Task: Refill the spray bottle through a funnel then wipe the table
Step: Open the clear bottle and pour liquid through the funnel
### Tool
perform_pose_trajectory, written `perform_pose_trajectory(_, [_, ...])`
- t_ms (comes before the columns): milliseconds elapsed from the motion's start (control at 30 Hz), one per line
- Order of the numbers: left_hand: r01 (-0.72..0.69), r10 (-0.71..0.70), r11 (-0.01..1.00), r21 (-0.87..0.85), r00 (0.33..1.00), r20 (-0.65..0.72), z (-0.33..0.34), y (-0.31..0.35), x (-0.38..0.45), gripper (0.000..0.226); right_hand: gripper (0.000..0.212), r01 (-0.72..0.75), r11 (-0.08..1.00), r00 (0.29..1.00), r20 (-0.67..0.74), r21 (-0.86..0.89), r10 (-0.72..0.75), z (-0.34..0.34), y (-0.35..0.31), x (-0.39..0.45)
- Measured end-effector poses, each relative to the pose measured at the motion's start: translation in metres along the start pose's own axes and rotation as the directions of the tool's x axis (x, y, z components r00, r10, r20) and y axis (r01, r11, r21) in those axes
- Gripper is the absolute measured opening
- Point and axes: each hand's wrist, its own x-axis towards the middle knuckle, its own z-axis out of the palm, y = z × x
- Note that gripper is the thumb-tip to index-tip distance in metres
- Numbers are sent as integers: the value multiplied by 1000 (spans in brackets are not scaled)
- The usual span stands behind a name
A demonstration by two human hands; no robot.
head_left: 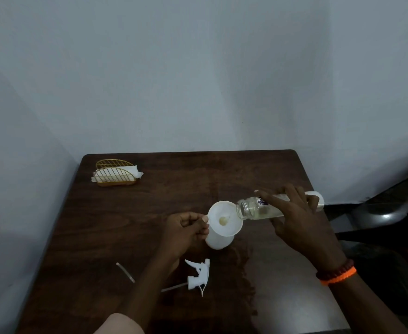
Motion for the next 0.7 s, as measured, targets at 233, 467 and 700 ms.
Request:
perform_pose_trajectory(233, [-1,1,1000,8,1000,2,-1,-1,1,17,76,1,1000,1000,1,6,-1,-1,1,1])
perform_pose_trajectory(467, [5,-5,1000,2,1000,4,0,0,0,17,75,-3,1000,1000,8,10,3,-3,1,1])
perform_pose_trajectory(700, [1,-1,1000,11,1000,4,-1,0,1,18,75,6,1000,1000,-9,-1,-6,-3,2,3])
